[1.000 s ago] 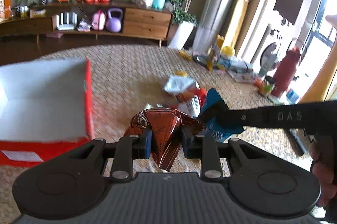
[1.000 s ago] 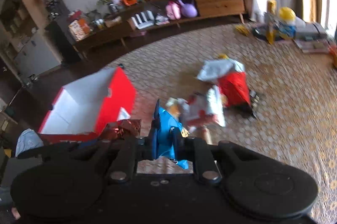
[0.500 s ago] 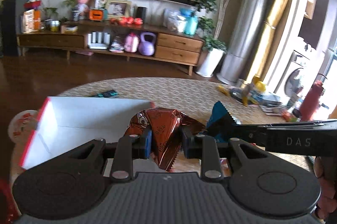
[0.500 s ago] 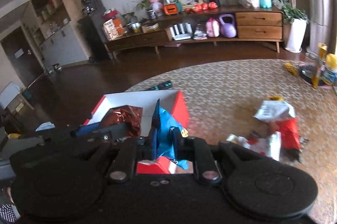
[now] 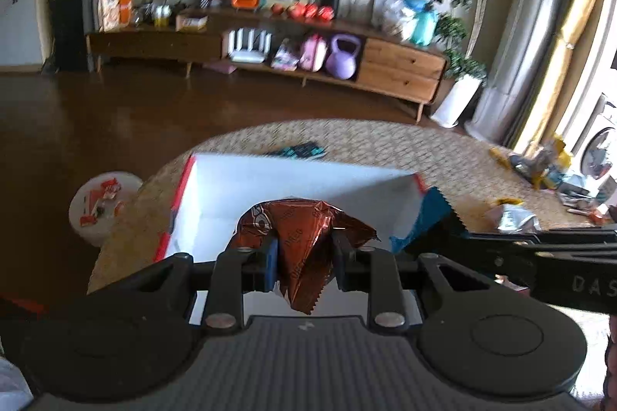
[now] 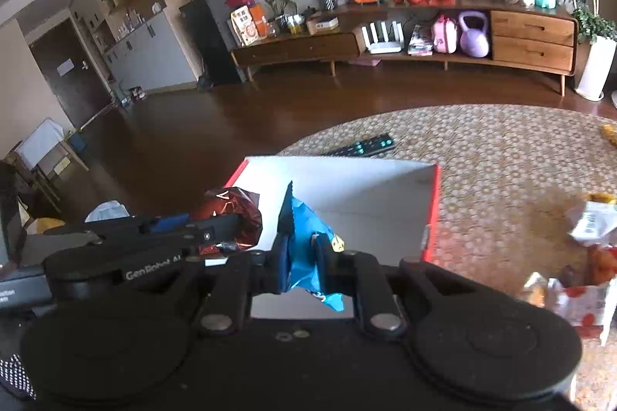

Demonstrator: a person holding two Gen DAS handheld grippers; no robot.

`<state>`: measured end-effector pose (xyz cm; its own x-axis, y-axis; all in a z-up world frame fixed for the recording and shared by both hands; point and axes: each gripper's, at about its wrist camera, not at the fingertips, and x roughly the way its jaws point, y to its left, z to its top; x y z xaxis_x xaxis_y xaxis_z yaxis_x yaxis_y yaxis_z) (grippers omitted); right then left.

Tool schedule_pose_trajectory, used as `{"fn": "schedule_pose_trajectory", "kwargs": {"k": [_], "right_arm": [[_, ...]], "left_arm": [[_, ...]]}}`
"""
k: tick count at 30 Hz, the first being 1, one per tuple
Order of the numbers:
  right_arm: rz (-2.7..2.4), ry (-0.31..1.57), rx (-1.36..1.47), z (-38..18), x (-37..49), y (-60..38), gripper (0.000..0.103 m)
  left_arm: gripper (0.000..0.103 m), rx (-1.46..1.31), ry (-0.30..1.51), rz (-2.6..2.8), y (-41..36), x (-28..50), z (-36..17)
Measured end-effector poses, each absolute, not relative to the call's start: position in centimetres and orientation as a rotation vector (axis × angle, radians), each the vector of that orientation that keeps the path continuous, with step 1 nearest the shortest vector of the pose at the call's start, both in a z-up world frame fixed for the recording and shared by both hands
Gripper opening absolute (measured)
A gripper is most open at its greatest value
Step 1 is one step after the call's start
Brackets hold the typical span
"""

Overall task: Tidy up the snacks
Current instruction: 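Carry both packets over the red box and open both tools to drop them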

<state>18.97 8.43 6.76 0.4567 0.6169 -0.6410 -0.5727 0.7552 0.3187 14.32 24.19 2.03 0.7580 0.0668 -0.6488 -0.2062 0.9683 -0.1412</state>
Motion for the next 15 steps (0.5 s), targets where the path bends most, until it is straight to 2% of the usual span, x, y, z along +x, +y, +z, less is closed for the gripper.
{"fn": "schedule_pose_trajectory", "kwargs": {"k": [15], "right_arm": [[0.666,0.933,0.013,1.1,20.2,11.1,0.014]], "left_arm": [[0.027,-0.242,0.847,0.180,27.1,17.1,-4.3]]}}
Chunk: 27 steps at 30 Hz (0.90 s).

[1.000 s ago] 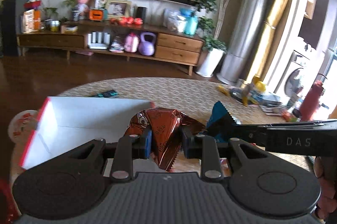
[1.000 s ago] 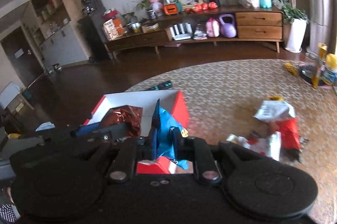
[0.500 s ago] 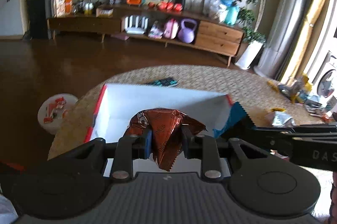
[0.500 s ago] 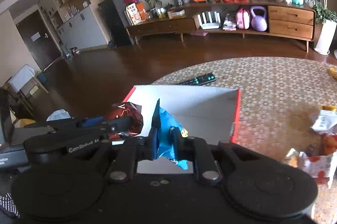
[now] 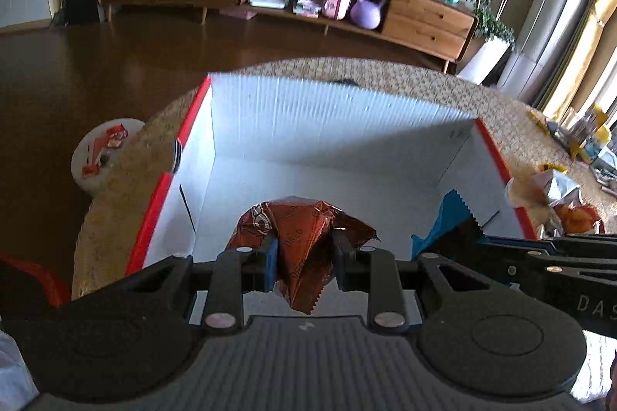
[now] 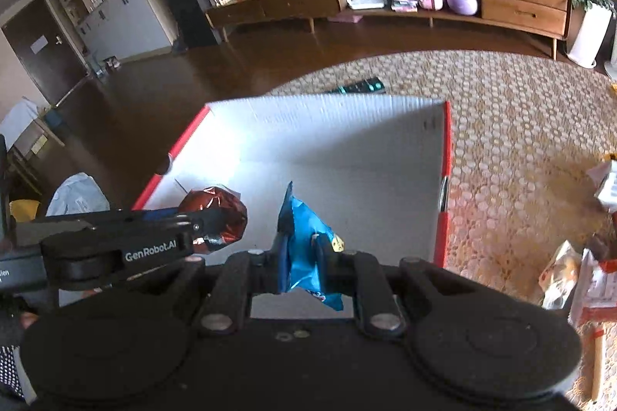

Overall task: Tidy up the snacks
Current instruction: 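Carry both packets over the red box and open both tools to drop them, then move both tools back from the box toward the snack pile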

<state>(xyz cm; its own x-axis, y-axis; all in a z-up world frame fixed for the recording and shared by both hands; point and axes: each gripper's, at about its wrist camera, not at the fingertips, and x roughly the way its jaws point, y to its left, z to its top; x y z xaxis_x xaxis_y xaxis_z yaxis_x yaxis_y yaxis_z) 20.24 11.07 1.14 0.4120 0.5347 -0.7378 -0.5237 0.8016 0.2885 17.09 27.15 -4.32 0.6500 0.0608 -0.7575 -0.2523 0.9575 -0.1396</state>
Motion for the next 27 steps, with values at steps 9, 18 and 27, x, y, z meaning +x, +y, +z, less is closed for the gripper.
{"fn": "schedule_pose_trajectory", "kwargs": {"k": [9,18,27], "right_arm": [[0.654,0.952,-0.015,0.3,19.6,11.3,0.022],[0.668,0.925,-0.022,1.3,19.1,11.0,0.042],[0.674,0.854,-0.013,3.6,17.2,9.0,0.083]], "left_arm": [[0.029,-0.246,0.873,0.190,27.2,16.9,-5.2],[0.078,-0.251,0.786,0.194,26.9,15.1,-3.2],[0.078,-0.201,0.738,0.195,25.2,13.3,-0.8]]}}
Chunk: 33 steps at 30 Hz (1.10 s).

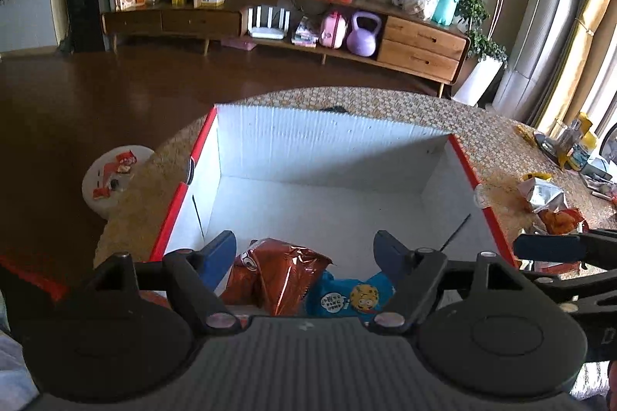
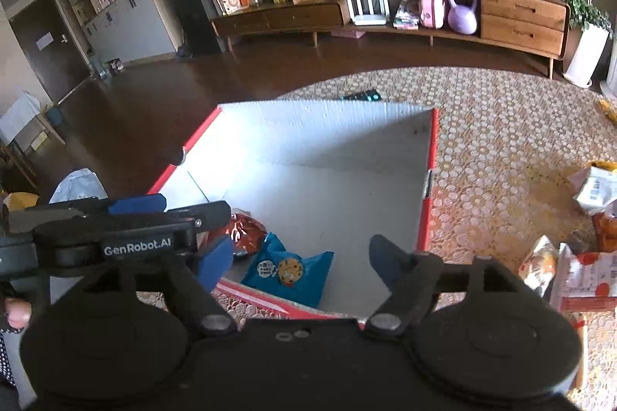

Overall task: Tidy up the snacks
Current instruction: 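Move both tools back from the box toward the snack pile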

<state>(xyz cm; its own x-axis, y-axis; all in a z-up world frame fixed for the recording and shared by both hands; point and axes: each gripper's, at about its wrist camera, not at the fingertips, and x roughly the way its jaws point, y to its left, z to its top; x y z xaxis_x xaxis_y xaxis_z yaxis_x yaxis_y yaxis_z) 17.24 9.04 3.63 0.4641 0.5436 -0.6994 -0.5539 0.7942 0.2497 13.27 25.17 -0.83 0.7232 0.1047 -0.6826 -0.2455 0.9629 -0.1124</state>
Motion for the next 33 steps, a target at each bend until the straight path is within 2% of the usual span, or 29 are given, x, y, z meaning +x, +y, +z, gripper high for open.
{"fn": "schedule_pose_trajectory", "kwargs": {"k": [2,8,10,18,23,33], "right_arm": [[0.670,0.842,-0.015,4.2,16.9,8.6,0.090],[0.657,0.808,-0.002,5.6,15.7,6.5,0.099],[0.653,0.797,0.004,5.9,15.4,5.5,0.099],[0.625,0.762,0.045,7.4,14.7,1.2,0.102],[0.585,0.735,0.051,7.9,14.4,-2.9,0.103],[0.451,0.745,0.059,5.4,14.2,-11.7,0.103]], "left_arm": [[0.078,-0.194,0.727,0.191,24.6,12.9,-0.2],[0.079,-0.158,0.688,0.163,22.4,11.5,2.0],[0.085,-0.145,0.682,0.150,21.5,11.2,2.6],[0.086,-0.128,0.658,0.079,17.7,10.4,4.1],[0.101,-0.168,0.637,0.002,15.3,10.3,4.6],[0.103,-0.164,0.629,-0.112,8.5,12.3,3.7]]}}
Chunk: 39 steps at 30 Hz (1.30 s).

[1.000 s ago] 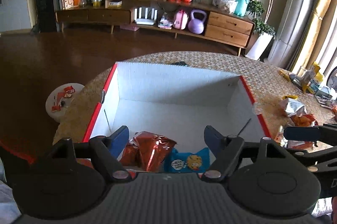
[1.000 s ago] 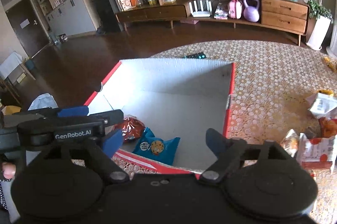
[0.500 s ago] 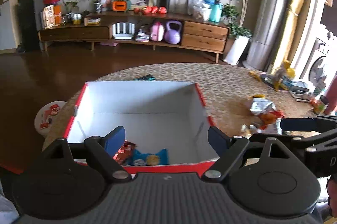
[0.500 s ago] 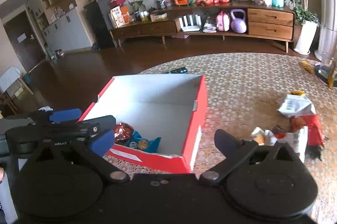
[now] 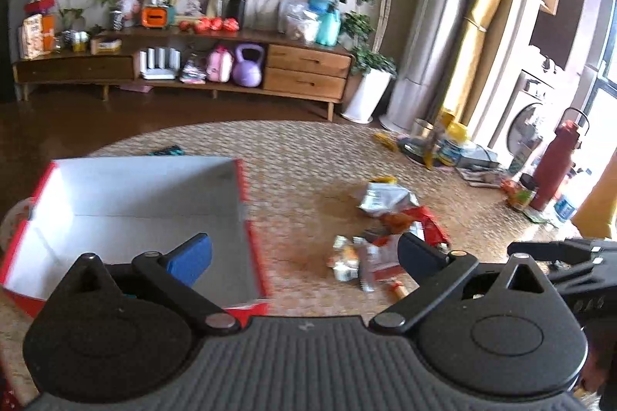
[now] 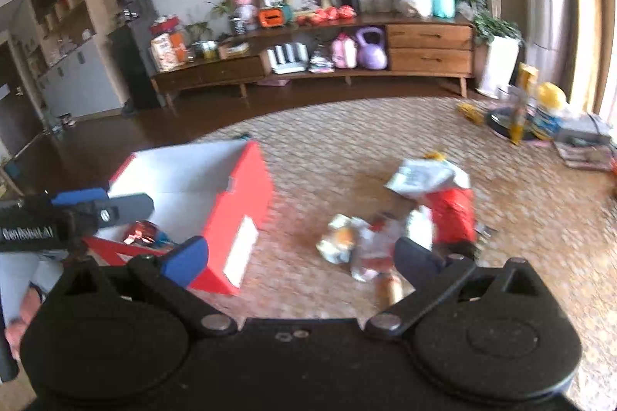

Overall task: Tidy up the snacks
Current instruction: 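Move both tools back from the box toward the snack pile, then grasp the white-and-red sausage packet with the left tool while the right tool grasps the sausage stick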

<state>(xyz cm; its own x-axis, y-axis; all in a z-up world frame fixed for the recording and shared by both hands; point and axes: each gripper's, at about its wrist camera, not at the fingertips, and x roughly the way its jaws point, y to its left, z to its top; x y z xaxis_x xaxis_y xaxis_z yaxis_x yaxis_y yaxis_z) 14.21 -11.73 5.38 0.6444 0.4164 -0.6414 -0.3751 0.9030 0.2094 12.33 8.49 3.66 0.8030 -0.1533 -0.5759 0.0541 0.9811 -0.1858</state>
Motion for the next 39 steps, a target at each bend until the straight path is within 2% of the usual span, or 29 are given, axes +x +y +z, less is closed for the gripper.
{"fn": "schedule_pose_trajectory", "kwargs": {"k": [8,12,17,24,28,30,32,39], "right_arm": [[0.396,0.794,0.062,1.5,14.2,-15.8,0.100],[0.391,0.813,0.061,-0.1,14.6,-16.9,0.095],[0.395,0.871,0.039,-2.8,15.5,-17.4,0.081],[0.405,0.922,0.026,-5.9,17.0,-16.9,0.069],[0.413,0.935,0.014,-7.1,17.8,-16.3,0.053],[0.422,0.937,0.012,-7.6,18.1,-16.0,0.051],[0.430,0.930,0.009,-7.9,18.4,-15.8,0.044],[0.431,0.934,0.017,-8.9,19.6,-15.4,0.034]], "left_arm": [[0.103,-0.134,0.665,-0.147,2.7,15.9,1.9],[0.103,-0.102,0.716,-0.198,0.6,18.3,-0.1],[0.103,0.025,0.786,-0.329,-1.5,20.8,-2.1],[0.103,0.229,0.852,-0.418,-4.3,23.9,-4.5],[0.102,0.329,0.878,-0.458,-5.9,25.3,-6.1],[0.102,0.382,0.874,-0.476,-6.7,25.9,-6.6],[0.101,0.444,0.850,-0.500,-7.6,26.1,-6.9],[0.098,0.620,0.825,-0.588,-9.4,26.7,-8.6]]}}
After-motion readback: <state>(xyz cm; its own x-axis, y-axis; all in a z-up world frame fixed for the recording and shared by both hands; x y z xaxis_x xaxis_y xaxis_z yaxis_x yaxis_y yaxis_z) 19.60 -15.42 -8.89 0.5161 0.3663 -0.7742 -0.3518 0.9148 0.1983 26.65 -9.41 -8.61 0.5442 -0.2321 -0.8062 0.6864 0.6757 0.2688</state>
